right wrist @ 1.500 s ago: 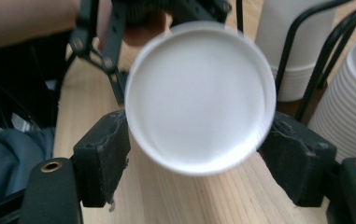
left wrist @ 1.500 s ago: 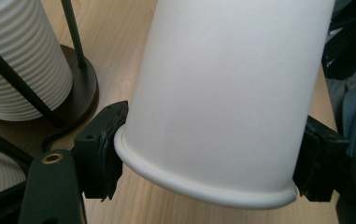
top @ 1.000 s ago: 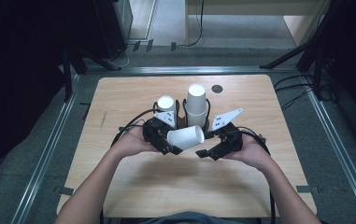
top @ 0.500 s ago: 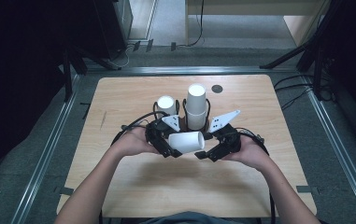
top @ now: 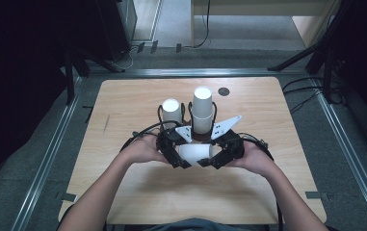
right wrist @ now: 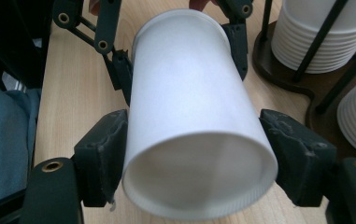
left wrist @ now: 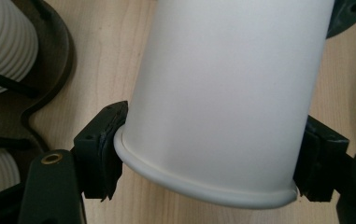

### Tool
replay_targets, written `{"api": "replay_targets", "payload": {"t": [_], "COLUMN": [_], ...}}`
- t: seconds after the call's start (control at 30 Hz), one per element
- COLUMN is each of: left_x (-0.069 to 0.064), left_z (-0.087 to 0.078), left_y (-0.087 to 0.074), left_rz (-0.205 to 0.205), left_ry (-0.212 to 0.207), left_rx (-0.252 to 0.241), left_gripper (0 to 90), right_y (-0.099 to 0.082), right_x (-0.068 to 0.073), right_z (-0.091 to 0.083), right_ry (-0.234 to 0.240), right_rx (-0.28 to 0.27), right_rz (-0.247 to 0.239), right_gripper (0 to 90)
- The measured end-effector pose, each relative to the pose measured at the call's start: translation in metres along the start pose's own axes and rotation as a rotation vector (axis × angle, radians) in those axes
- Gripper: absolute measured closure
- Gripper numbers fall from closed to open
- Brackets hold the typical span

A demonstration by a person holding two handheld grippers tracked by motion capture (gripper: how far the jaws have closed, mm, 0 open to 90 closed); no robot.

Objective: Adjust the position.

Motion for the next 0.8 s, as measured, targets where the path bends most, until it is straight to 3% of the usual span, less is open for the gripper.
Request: {"api": "replay_targets", "payload": {"t": [0.07,0.3,0.37,0.43,0.53,0.8], "left_x": [-0.001,-0.001,-0.002,-0.002,-0.001,0.000], "left_z": [0.001,0.001,0.001,0.000,-0.001,-0.005], "left_y": [0.000,-0.001,-0.001,0.000,0.001,0.000], "left_rz": [0.005,-0.001,-0.009,-0.026,-0.042,-0.061], "left_ry": [0.001,-0.004,0.007,0.010,0.033,0.055], "left_rx": [0.003,-0.009,-0.032,-0.052,-0.081,-0.138], "left_gripper": [23.6,20.9,20.1,11.1,5.1,3.1], "right_y": [0.000,0.002,0.002,0.003,0.004,0.005], "right_x": [0.001,0.002,0.002,0.002,0.000,-0.001], "right_z": [0.001,0.000,-0.001,-0.004,-0.007,-0.010], "right_ry": [0.010,0.014,0.015,0.013,0.006,-0.001], "right_rx": [0.008,0.016,0.014,0.004,-0.011,-0.029], "right_rz": [-0.006,-0.019,-0.019,-0.009,-0.010,-0.005], "right_gripper": [32.3,33.3,33.2,33.2,33.1,32.9]}}
Point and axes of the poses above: each handheld gripper's, and its own axes: z roughly forward along the jaws, y roughly out of its top, x roughly to its left, the point moved 3 cm from there along z, roughly forward along the jaws, and after that the axes turned 14 degrees about -x, right-handed, at the moved point
